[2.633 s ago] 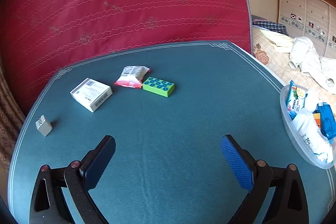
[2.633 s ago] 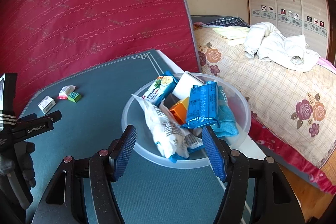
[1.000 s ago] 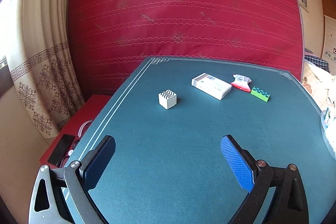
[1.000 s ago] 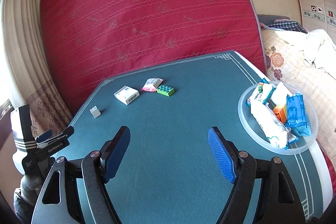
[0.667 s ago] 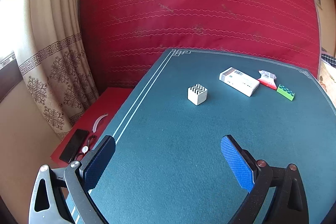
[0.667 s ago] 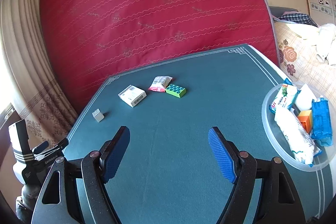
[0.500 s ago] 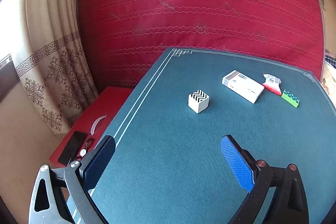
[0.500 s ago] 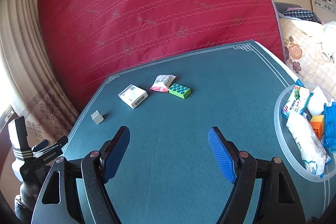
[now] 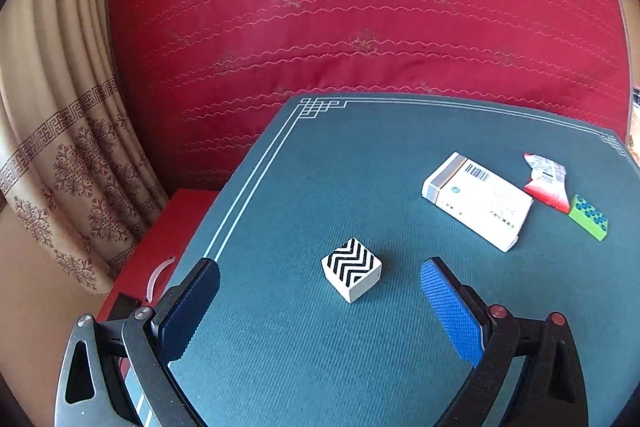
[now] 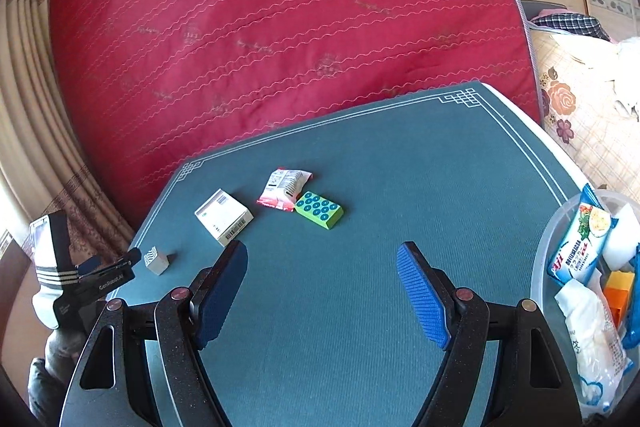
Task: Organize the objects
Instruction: 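Reach the left gripper to the black-and-white zigzag cube and grasp it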
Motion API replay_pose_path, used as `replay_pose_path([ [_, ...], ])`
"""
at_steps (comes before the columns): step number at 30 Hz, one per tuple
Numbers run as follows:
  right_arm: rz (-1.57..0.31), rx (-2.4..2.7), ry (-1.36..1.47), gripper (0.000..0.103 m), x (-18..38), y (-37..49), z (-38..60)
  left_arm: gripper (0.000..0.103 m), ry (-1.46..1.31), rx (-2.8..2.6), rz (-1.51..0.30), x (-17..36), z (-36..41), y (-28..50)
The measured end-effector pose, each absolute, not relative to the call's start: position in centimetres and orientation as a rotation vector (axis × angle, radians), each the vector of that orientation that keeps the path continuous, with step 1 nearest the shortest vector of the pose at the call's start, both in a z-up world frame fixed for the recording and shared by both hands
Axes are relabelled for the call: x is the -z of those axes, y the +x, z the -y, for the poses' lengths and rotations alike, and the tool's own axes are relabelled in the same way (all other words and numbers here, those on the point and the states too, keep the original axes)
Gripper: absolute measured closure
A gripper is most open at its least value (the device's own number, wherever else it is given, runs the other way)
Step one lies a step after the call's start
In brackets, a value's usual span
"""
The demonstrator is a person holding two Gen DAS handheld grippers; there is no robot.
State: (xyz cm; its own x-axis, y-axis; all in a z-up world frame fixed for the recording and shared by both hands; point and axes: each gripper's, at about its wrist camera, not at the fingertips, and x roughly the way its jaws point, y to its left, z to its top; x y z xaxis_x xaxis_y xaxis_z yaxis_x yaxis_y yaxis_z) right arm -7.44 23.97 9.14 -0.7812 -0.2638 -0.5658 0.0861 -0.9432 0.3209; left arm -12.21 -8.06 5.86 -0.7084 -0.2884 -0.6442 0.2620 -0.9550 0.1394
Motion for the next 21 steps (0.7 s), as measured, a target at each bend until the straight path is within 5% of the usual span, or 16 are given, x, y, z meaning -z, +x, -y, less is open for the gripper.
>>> replay_pose_path([
  [16,0.285,2.741,1.08,0.025,-4.9,-11.0,-20.2,0.03,1.167,2.644,-0.224,-2.0,11.0,-15.6],
  [21,0.252,2.732,1.113,0.025,-3.8,-12.8,-18.8,0.052,1.175,2.671,-0.255,-1.9,11.2,-15.4],
])
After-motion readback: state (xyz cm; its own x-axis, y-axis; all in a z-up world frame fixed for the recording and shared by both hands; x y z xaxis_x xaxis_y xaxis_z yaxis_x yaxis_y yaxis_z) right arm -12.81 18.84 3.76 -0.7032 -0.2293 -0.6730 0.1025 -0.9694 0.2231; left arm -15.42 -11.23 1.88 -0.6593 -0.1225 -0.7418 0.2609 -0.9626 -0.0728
